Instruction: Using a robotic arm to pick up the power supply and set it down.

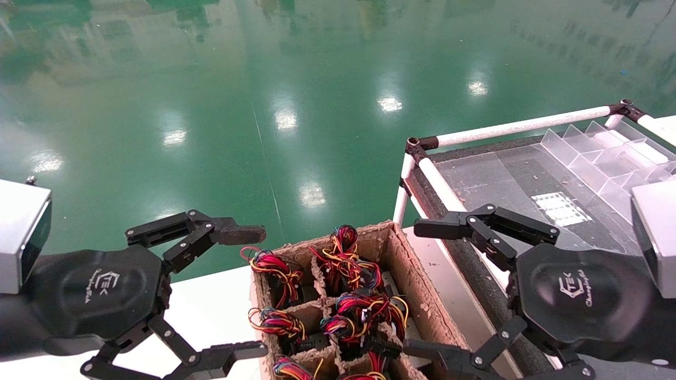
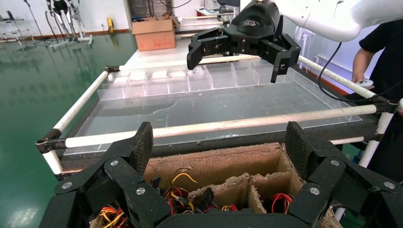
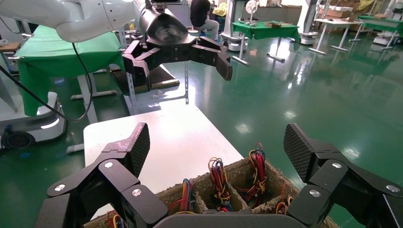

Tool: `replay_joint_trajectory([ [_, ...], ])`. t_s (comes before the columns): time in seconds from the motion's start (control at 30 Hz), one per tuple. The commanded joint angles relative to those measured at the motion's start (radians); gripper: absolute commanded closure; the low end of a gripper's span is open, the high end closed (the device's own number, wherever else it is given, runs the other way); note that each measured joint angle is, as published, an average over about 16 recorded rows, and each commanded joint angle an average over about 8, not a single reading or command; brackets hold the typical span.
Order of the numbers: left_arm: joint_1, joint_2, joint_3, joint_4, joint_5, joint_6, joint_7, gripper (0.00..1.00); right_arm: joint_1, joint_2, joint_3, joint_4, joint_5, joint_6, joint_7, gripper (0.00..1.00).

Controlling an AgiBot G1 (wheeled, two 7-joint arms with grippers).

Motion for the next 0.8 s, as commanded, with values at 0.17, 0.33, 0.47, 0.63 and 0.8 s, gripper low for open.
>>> replay_joint_trajectory([
  [0.17, 0.0, 0.0, 0.0, 0.0, 0.0, 0.0, 0.0, 0.0, 0.0, 0.0, 0.0, 0.0, 0.0, 0.0, 0.0, 0.0],
  [0.33, 0.0, 0.0, 0.0, 0.0, 0.0, 0.0, 0.0, 0.45, 0.0, 0.0, 0.0, 0.0, 0.0, 0.0, 0.0, 0.0],
  [0.47, 0.0, 0.0, 0.0, 0.0, 0.0, 0.0, 0.0, 0.95, 0.0, 0.0, 0.0, 0.0, 0.0, 0.0, 0.0, 0.0],
  [0.63, 0.0, 0.0, 0.0, 0.0, 0.0, 0.0, 0.0, 1.0, 0.0, 0.0, 0.0, 0.0, 0.0, 0.0, 0.0, 0.0],
  [0.8, 0.0, 0.0, 0.0, 0.0, 0.0, 0.0, 0.0, 1.0, 0.0, 0.0, 0.0, 0.0, 0.0, 0.0, 0.0, 0.0],
])
